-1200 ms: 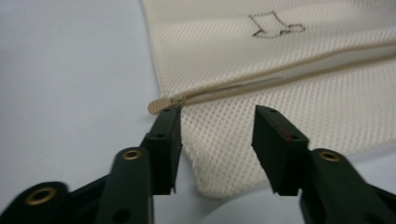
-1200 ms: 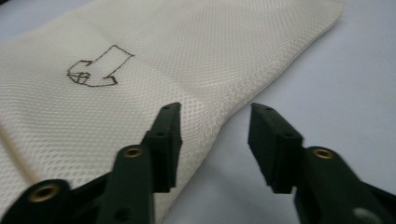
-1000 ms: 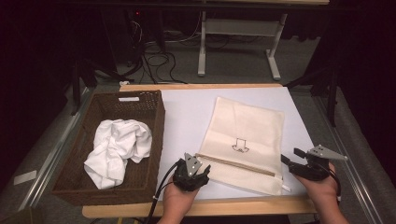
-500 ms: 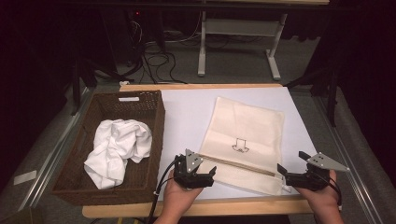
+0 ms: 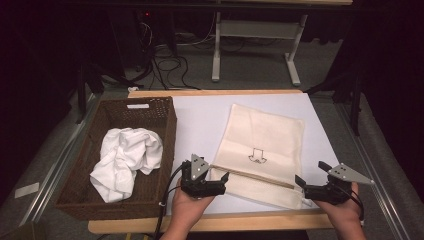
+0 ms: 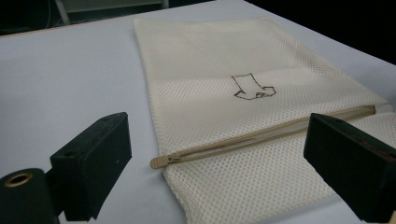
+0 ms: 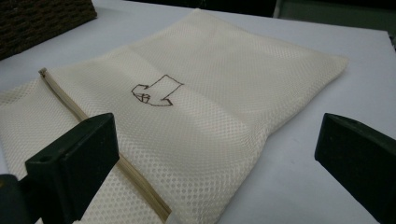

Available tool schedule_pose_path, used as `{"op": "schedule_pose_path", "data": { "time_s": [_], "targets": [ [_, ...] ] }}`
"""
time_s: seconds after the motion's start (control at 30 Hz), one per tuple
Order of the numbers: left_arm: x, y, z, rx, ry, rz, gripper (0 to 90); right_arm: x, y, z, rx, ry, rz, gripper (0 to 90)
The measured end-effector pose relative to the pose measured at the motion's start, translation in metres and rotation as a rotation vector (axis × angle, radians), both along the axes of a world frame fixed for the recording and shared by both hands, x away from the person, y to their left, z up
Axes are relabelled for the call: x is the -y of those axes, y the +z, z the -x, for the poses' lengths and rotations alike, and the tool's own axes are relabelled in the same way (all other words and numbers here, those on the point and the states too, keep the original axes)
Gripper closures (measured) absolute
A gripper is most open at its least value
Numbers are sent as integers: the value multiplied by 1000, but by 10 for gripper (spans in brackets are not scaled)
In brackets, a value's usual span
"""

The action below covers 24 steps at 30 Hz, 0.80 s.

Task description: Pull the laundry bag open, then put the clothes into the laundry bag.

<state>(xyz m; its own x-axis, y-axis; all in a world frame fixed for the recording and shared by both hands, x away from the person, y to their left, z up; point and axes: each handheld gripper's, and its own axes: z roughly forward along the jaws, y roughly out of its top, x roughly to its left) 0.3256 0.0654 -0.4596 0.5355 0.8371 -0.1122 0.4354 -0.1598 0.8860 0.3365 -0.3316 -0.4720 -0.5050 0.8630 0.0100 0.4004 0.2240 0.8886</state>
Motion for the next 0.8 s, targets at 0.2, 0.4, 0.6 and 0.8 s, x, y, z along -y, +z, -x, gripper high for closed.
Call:
{"op": "schedule_pose_path", "data": {
  "time_s": [0.2,0.4,0.6,0.8],
  "targets": [
    [-5,8,1,27,10,-25,70,-4,2,-2,19,35,26,5],
    [-8,32,9,70,-2,7,47,1,2,6,21,38,26,5],
    [-27,56,17,78,8,25,41,3,5,6,30,32,20,5],
    [-51,64,23,55,64,33,33,0,6,9,37,55,39,5]
  ]
}}
